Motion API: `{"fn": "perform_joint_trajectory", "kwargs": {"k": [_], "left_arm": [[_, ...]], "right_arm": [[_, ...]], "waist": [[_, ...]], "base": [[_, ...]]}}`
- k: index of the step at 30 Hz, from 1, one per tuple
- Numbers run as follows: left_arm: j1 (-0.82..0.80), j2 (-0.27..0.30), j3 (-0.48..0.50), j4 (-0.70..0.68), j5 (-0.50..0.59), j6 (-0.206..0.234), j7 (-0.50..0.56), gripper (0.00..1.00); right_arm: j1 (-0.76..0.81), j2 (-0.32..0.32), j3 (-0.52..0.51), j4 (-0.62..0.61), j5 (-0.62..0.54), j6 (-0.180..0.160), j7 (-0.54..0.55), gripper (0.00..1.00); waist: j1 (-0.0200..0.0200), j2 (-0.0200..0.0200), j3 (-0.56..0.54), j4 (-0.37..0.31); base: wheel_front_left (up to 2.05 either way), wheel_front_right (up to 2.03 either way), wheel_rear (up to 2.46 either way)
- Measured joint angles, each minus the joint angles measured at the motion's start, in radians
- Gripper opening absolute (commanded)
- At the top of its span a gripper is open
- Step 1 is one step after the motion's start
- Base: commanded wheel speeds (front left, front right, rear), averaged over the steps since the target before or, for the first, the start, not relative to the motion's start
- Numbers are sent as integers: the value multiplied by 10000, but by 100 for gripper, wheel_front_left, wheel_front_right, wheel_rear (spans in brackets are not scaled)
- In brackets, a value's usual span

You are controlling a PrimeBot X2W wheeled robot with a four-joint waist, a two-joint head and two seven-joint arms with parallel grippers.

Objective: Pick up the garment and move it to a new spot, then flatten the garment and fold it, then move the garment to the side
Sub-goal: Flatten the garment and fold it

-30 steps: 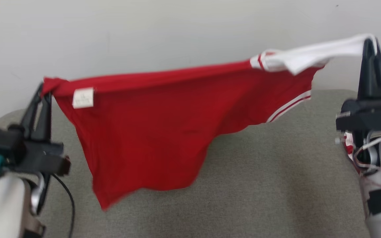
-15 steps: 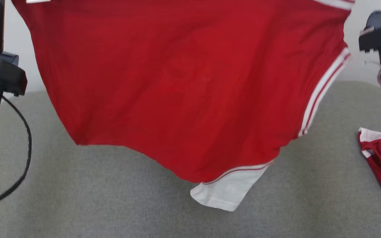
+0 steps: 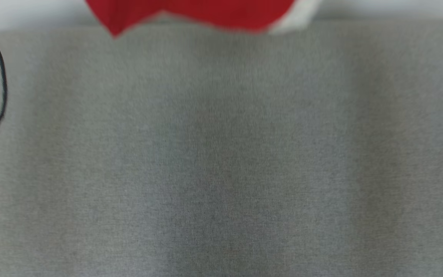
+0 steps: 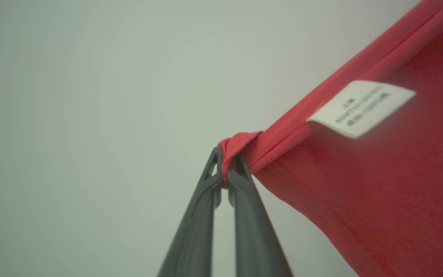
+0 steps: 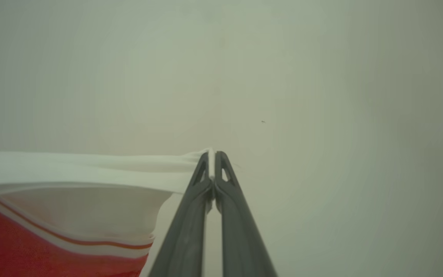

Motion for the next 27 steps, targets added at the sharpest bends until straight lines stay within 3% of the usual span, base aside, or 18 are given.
{"fn": "perform_joint_trajectory", "kwargs": {"k": [6, 11, 20, 27], "left_arm": [[-457, -186, 182, 570, -219, 176, -240, 0], [463, -485, 570, 378, -669, 311, -244, 0], [5284, -1839, 1645, -650, -1505, 407, -240, 0], [7997, -2704, 2452, -805, -1511, 213, -238, 0]], "right_arm": [[10, 351, -203, -291, -251, 0, -42, 0], [1367, 387, -219, -1243, 362, 0, -42, 0], [7004, 596, -861, -3536, 1881, -2, -42, 0], [10425, 988, -1223, -3789, 2274, -2, -40, 0]], "waist": [[0, 0, 981, -9], [0, 1, 1514, -19], [-5, -1, 1667, -52], [-7, -2, 785, -94]], "base": [[0, 0, 0], [0, 0, 0], [0, 0, 0], [0, 0, 0]]}}
